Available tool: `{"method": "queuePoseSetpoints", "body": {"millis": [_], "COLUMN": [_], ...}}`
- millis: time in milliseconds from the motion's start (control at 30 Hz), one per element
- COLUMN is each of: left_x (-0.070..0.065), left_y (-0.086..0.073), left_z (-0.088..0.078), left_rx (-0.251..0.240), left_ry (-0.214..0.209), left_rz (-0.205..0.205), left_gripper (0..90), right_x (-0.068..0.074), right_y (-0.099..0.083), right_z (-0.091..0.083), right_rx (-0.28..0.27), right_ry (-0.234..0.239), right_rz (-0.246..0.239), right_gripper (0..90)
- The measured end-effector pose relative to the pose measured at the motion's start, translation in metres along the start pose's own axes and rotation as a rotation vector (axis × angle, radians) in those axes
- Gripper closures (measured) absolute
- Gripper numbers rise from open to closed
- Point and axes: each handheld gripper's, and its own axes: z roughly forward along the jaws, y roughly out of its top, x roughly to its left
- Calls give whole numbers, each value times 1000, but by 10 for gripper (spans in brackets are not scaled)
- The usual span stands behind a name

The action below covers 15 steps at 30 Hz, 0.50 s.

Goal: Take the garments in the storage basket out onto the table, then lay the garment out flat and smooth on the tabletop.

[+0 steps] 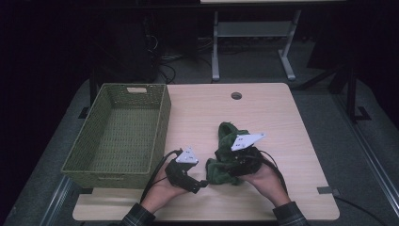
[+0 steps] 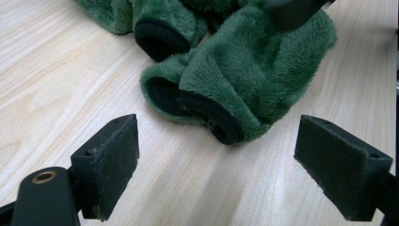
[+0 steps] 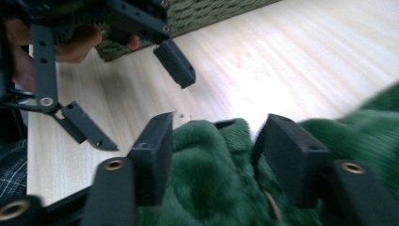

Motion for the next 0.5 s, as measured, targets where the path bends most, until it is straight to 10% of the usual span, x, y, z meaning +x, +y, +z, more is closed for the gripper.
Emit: {"method": "queuePoseSetpoints", "body": {"millis": [267, 400, 500], "left_x": [-2, -2, -1], "left_y": [-1, -1, -1], "left_z": [5, 6, 6], "left_rx": [15, 16, 22], "left_ry": [-12, -13, -14], "left_rz": [7, 4, 9], "left_gripper": [138, 138, 138], "right_x": [0, 1, 0], "right_y": [5, 4, 3], "right_z": [31, 35, 27], "right_rx": [86, 108, 87], "right_ry": [39, 24, 31], "right_rz": [-32, -69, -49], "right_gripper": [586, 859, 884]}}
